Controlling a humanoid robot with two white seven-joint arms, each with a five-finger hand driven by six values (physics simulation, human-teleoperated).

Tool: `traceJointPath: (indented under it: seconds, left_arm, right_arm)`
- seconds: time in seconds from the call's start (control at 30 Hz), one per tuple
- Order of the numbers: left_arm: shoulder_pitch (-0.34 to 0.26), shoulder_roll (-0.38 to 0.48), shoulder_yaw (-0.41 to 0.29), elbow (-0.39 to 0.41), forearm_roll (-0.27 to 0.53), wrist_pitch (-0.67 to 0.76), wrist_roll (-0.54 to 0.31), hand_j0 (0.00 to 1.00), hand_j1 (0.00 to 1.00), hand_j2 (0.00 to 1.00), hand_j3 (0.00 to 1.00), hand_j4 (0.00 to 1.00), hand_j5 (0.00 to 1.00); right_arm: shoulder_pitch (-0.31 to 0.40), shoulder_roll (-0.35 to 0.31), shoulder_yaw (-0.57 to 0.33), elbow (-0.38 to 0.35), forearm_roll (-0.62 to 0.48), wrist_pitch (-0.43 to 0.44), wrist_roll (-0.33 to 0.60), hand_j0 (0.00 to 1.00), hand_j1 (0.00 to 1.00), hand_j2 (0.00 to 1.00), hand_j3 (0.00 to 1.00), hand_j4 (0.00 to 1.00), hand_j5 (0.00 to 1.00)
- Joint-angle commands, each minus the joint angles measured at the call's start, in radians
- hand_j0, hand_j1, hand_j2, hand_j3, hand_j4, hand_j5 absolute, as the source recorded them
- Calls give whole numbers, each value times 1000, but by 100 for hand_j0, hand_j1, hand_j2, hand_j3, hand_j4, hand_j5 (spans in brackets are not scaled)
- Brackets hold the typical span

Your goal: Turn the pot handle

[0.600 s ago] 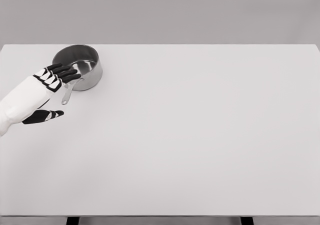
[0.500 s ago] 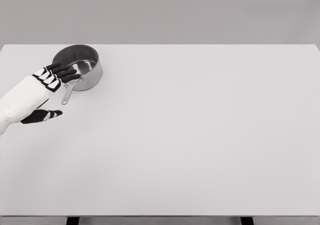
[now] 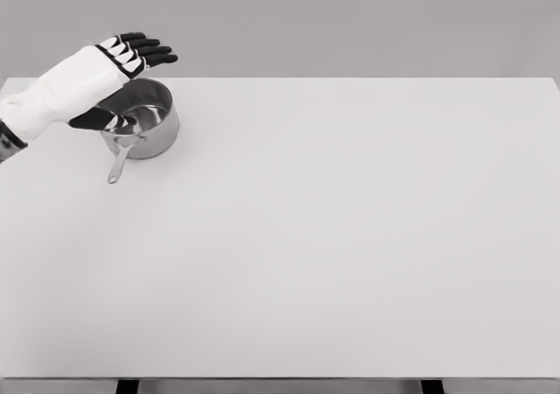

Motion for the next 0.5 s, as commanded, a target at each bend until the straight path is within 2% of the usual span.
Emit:
traceJointPath:
  seconds: [0.0,0.07,0.2,0.23,0.37,0.47]
  left_arm:
    - [-3,-24,-75,27,-1,0,0,100,100,100,100,100,100]
    - [-17,-50,-72,31,-68,0,0,100,100,100,100,100,100]
    - [-20,-65,-67,3,-105,0,0,100,100,100,100,100,100]
    - [-20,-68,-63,-8,-149,0,0,100,100,100,100,100,100]
    - [-15,-87,-54,-40,-195,0,0,100,100,100,100,100,100]
    - [-11,-88,-54,-58,-264,0,0,100,100,100,100,100,100]
  right_arm:
    - [0,0,0,0,0,-1,1,100,100,100,100,100,100]
    - [0,0,0,0,0,0,-1,100,100,100,100,100,100]
    - [0,0,0,0,0,0,1,100,100,100,100,100,100]
    - [0,0,0,0,0,-1,1,100,100,100,100,100,100]
    - [0,0,0,0,0,0,1,100,100,100,100,100,100]
    - [0,0,0,0,0,0,1,100,100,100,100,100,100]
